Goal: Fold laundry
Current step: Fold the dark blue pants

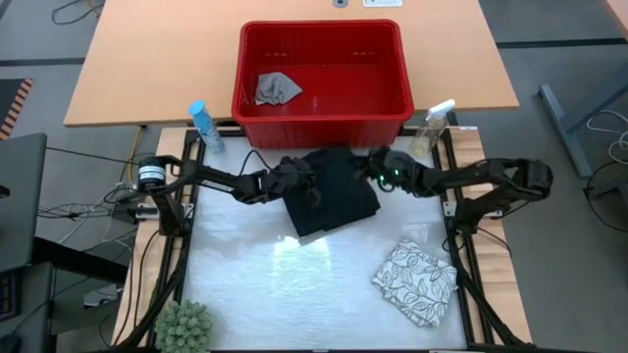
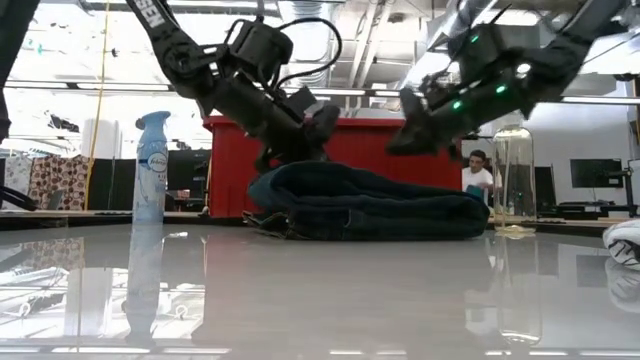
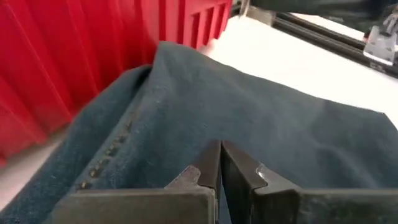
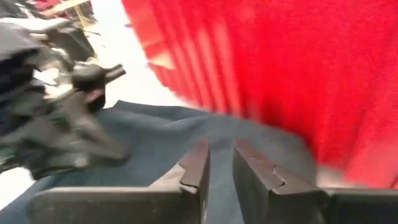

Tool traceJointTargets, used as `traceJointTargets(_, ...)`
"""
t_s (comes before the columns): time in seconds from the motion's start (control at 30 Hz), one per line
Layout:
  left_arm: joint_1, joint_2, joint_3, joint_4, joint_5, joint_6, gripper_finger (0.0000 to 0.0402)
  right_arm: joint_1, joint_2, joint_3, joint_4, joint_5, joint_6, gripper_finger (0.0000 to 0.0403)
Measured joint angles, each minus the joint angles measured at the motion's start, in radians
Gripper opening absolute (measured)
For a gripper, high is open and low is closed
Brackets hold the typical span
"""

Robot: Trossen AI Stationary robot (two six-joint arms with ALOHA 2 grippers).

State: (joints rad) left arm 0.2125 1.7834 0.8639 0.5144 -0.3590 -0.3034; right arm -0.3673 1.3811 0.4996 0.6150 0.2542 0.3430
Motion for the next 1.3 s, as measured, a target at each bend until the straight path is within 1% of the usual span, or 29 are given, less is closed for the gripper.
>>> traceJointTargets(0.17, 0.048, 0.017, 0.0, 0.039, 0.031, 0.017, 0.0, -0.093, 0.144, 0.086, 0.064, -0.1, -0.041, 0.007)
traceJointTargets(0.23, 0.063, 0.017, 0.0, 0.043, 0.038, 0.036, 0.0, -0.105, 0.207, 0.127, 0.096, -0.115, -0.056, 0.0062)
traceJointTargets(0.3, 0.076, 0.017, 0.0, 0.038, 0.047, 0.047, 0.0, -0.116, 0.276, 0.159, 0.091, -0.121, -0.056, 0.0054)
traceJointTargets(0.4, 0.092, 0.017, 0.001, 0.018, 0.058, 0.044, 0.0, -0.126, 0.38, 0.192, 0.088, -0.144, -0.024, 0.0043)
traceJointTargets(0.47, 0.1, 0.018, 0.001, -0.012, 0.031, 0.04, 0.0, -0.126, 0.44, 0.204, 0.099, -0.144, 0.014, 0.0035)
traceJointTargets(0.53, 0.109, 0.018, 0.001, -0.05, -0.027, 0.033, 0.0, -0.132, 0.492, 0.211, 0.103, -0.144, 0.074, 0.0026)
traceJointTargets(0.6, 0.121, 0.018, -0.003, -0.088, -0.05, 0.026, 0.0, -0.138, 0.523, 0.214, 0.107, -0.148, 0.134, 0.002)
traceJointTargets(0.67, 0.134, 0.018, -0.029, -0.094, -0.041, 0.005, 0.0, -0.139, 0.539, 0.215, 0.119, -0.15, 0.165, 0.0019)
traceJointTargets(0.77, 0.146, 0.018, -0.076, -0.088, -0.014, -0.041, 0.0, -0.137, 0.542, 0.215, 0.129, -0.147, 0.169, 0.0027)
traceJointTargets(0.9, 0.147, 0.018, -0.13, -0.074, -0.011, -0.076, 0.0, -0.145, 0.537, 0.214, 0.129, -0.15, 0.18, 0.0034)
traceJointTargets(1.1, 0.147, 0.035, -0.145, -0.06, 0.009, -0.089, 0.0, -0.152, 0.535, 0.213, 0.138, -0.168, 0.184, 0.0022)
traceJointTargets(1.2, 0.141, 0.029, -0.146, -0.032, 0.022, -0.091, 0.0, -0.152, 0.494, 0.21, 0.134, -0.197, 0.174, 0.0023)
traceJointTargets(1.3, 0.13, -0.028, -0.149, -0.002, 0.004, -0.071, 0.0, -0.153, 0.411, 0.209, 0.111, -0.198, 0.115, 0.003)
